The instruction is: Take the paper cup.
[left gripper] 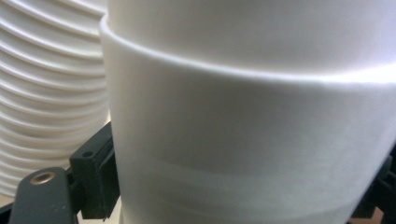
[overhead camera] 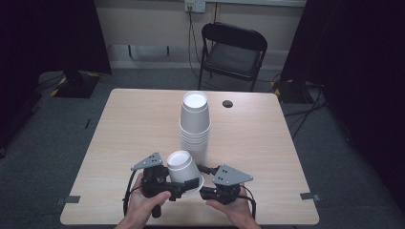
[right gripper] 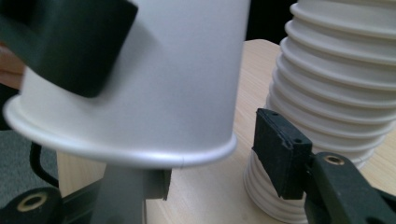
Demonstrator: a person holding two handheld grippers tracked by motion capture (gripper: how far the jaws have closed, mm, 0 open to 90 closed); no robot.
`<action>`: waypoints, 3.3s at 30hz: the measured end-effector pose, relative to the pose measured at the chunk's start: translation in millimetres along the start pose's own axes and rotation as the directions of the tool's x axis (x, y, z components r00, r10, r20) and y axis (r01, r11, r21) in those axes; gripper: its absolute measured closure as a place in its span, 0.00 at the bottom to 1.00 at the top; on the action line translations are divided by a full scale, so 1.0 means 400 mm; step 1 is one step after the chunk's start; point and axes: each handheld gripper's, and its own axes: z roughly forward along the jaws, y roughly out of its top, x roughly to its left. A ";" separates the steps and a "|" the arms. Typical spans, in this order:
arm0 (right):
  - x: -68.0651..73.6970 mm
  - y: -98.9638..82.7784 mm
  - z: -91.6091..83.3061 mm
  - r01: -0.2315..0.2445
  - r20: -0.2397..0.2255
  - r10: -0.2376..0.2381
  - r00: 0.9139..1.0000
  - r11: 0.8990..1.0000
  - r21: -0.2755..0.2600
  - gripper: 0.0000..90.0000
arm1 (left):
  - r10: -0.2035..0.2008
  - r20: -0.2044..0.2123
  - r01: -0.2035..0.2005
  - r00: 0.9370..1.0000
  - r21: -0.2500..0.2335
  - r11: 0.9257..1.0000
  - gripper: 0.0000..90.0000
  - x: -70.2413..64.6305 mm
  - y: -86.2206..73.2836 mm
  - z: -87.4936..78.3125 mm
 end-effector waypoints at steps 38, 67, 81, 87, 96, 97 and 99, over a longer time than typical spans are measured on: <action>0.000 0.004 -0.019 0.081 0.035 -0.078 0.996 0.992 -0.092 0.92 | -0.065 0.100 0.068 0.993 -0.025 0.997 0.14 0.028 0.000 -0.002; 0.008 -0.011 -0.030 0.055 -0.029 -0.056 0.998 0.998 -0.034 0.93 | 0.045 0.062 -0.042 0.997 -0.063 0.997 0.14 0.022 0.021 -0.023; -0.005 -0.021 -0.026 0.012 -0.052 -0.008 0.999 0.998 0.065 0.93 | 0.183 -0.047 -0.188 0.982 -0.127 0.974 0.18 0.020 0.038 -0.058; -0.008 -0.019 -0.034 0.002 -0.050 0.003 0.999 0.995 0.100 0.93 | 0.227 -0.099 -0.236 0.969 -0.091 0.967 0.22 0.031 0.052 -0.077; -0.039 -0.031 -0.016 -0.079 0.013 0.079 0.997 0.965 0.248 0.93 | 0.348 -0.125 -0.353 0.929 -0.018 0.936 0.30 0.043 0.047 -0.099; -0.043 -0.032 -0.015 -0.090 0.021 0.087 0.996 0.961 0.260 0.93 | 0.378 -0.127 -0.380 0.917 0.003 0.925 0.30 0.041 0.043 -0.096; -0.050 -0.033 -0.013 -0.102 0.026 0.099 0.995 0.954 0.281 0.93 | 0.396 -0.127 -0.398 0.909 0.014 0.917 0.30 0.037 0.036 -0.093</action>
